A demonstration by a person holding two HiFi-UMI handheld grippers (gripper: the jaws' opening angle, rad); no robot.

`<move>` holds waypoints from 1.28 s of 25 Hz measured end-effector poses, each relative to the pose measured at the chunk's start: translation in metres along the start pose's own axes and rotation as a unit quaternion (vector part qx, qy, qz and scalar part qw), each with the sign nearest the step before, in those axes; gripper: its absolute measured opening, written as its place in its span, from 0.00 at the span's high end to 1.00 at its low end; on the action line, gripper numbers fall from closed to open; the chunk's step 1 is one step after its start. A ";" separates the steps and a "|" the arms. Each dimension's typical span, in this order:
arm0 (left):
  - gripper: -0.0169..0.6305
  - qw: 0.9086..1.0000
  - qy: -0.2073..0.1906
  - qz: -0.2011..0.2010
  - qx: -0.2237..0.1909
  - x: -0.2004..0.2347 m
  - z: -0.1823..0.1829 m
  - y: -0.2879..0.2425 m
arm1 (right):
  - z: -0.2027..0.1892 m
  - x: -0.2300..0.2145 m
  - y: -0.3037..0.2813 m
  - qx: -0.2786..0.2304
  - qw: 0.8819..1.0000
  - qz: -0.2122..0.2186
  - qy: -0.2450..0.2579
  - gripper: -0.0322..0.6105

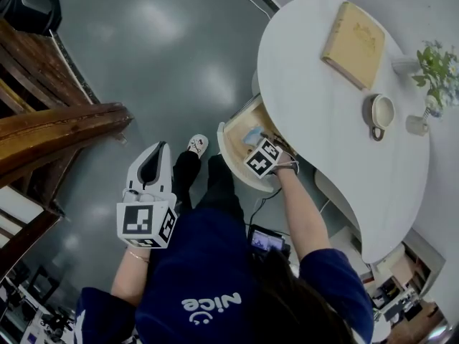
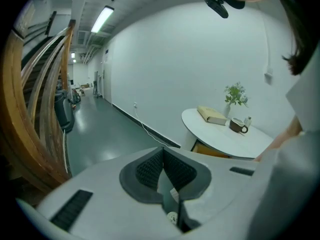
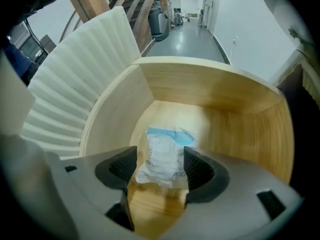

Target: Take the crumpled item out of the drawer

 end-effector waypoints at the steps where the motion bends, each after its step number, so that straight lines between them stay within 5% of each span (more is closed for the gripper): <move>1: 0.97 1.000 0.015 0.004 0.001 0.002 -0.002 -0.001 | -0.001 -0.001 -0.002 0.001 1.000 -0.003 -0.001 0.48; 8: 0.97 0.999 0.035 0.023 0.009 0.013 -0.012 0.001 | -0.005 -0.006 -0.016 0.010 1.000 -0.012 -0.027 0.47; 14: 0.97 0.999 0.037 0.031 0.018 0.015 -0.021 0.007 | -0.010 -0.007 -0.023 0.024 0.999 -0.019 0.011 0.48; 32: 0.97 0.999 0.031 0.025 0.034 0.012 -0.030 0.009 | -0.009 -0.010 -0.022 0.021 0.997 -0.073 -0.005 0.76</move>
Point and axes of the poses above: the fingertips, and each gripper's own axes: y backward along the fingers, x to its left, z out of its top, the point moved 3 cm from there along y, backward along the fingers, and after that the axes turned 15 degrees about -x, right-handed, at the moved point
